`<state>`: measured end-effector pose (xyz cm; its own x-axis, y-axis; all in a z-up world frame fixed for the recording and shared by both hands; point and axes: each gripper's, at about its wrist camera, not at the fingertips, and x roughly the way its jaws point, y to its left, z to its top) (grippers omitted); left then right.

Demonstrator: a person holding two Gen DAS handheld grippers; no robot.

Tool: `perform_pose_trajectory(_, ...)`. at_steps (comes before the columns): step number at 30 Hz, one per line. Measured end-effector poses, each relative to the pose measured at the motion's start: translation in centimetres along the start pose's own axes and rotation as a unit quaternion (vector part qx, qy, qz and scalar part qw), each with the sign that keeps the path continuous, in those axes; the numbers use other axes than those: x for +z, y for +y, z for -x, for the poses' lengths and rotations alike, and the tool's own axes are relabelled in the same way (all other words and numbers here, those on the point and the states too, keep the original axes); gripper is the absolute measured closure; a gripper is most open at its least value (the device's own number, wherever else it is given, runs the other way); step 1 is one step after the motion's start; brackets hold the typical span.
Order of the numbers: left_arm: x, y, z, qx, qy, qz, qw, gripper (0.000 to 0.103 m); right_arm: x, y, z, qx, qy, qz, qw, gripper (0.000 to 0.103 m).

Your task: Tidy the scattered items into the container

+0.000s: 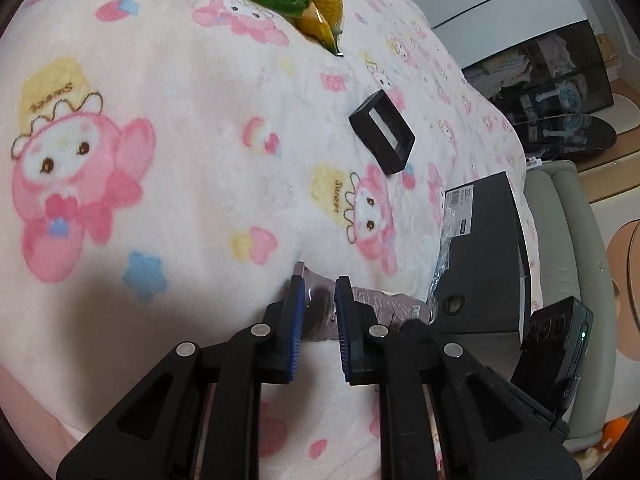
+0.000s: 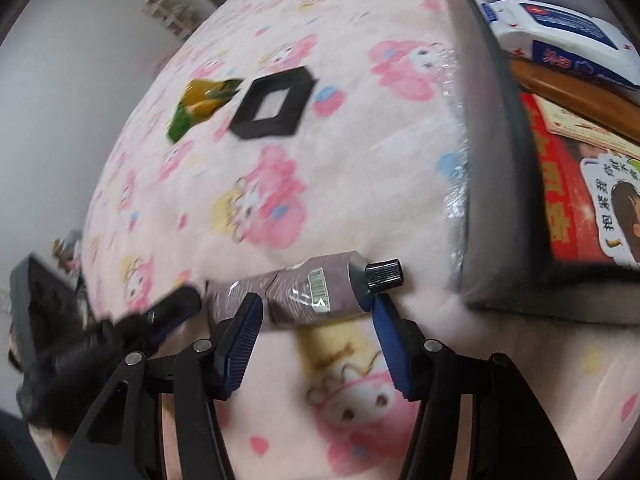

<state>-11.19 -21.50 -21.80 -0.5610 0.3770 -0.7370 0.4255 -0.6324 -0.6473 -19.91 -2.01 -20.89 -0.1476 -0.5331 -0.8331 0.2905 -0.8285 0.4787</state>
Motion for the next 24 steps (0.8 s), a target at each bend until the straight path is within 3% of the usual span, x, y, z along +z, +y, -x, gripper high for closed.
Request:
perform_pose_trajectory(2,0.0,0.2,0.0,0.005,0.006,-0.007,0.9999,0.07,-0.2,-0.1,0.1,0.013,0.009,-0.005,1.0,0.05)
perform_pose_trajectory(5,-0.4,0.5,-0.5,0.014,0.016,-0.013,0.9997,0.07,-0.3,0.0,0.0,0.018,0.028,0.001,0.999,0.05)
perform_pose_trajectory(9,-1.0,0.8,-1.3,0.023,0.009,-0.017,0.9996,0.07,0.2,-0.2,-0.7,-0.033,-0.003,-0.013,0.999,0.05)
perform_pose_trajectory(12,-1.1,0.5,-1.2,0.026,0.005,-0.025,0.9993,0.069,0.3,-0.1,-1.5,-0.047,-0.016,-0.016,0.999,0.052)
perform_pose_trajectory(19,-0.9,1.4,-0.5,0.008,0.019,-0.029,0.9994,0.071,-1.5,0.5,0.4,0.001,0.03,0.027,0.999,0.061)
perform_pose_trajectory(24,-1.0,1.1,-1.0,0.015,0.028,-0.039,0.9988,0.069,-1.9,-0.9,0.7,-0.032,0.015,0.01,0.999,0.061)
